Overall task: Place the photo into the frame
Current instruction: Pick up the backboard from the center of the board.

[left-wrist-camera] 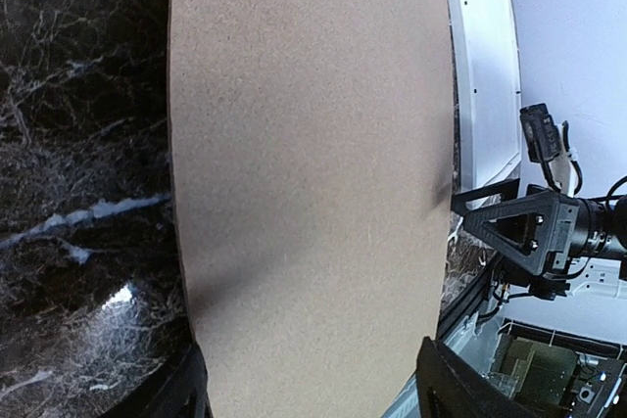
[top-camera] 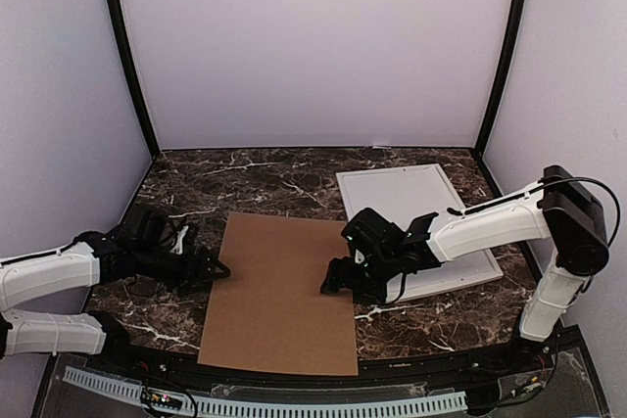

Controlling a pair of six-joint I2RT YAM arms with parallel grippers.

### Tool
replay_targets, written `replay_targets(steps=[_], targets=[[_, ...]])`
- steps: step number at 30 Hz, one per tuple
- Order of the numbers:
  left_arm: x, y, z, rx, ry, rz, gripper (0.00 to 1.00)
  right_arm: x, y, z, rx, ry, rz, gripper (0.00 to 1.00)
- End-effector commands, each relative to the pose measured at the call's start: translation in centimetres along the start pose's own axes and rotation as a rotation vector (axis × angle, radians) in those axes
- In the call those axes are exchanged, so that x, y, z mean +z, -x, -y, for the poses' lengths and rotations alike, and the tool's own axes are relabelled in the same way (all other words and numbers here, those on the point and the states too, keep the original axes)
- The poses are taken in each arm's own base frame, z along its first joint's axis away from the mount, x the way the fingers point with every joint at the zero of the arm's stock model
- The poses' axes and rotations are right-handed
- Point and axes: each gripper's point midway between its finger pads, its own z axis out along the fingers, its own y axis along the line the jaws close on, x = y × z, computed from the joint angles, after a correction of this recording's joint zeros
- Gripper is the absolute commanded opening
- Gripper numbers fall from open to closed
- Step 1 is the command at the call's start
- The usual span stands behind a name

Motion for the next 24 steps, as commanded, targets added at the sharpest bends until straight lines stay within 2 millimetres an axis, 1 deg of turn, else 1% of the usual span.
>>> replay_targets(steps=[1, 8, 9, 15, 19, 24], targets=[[-3.0, -0.2, 10.1, 0.2, -0.36, -0.057, 0.75, 2.8, -0.9, -1.4, -0.058, 0.096, -0.049, 0.83], [-5.0, 0.8, 12.9, 0.241, -0.421, -0.01, 0.75, 3.3, -0.8, -2.1, -0.109, 0.149, -0.061, 0.87], [-5.3, 1.0, 13.4, 0.248, -0.432, -0.003, 0.75, 3.4, -0.6, -2.6, -0.116, 0.178, -0.055, 0.88], [-7.0, 1.6, 15.7, 0.28, -0.48, 0.026, 0.74, 4.2, -0.4, -3.9, -0.162, 0.272, -0.07, 0.89], [-7.6, 2.0, 16.9, 0.282, -0.527, 0.034, 0.72, 4.6, -0.1, -5.3, -0.192, 0.343, -0.072, 0.89], [-7.5, 2.0, 17.7, 0.293, -0.544, 0.025, 0.71, 4.9, 0.3, -7.0, -0.223, 0.425, -0.065, 0.9]])
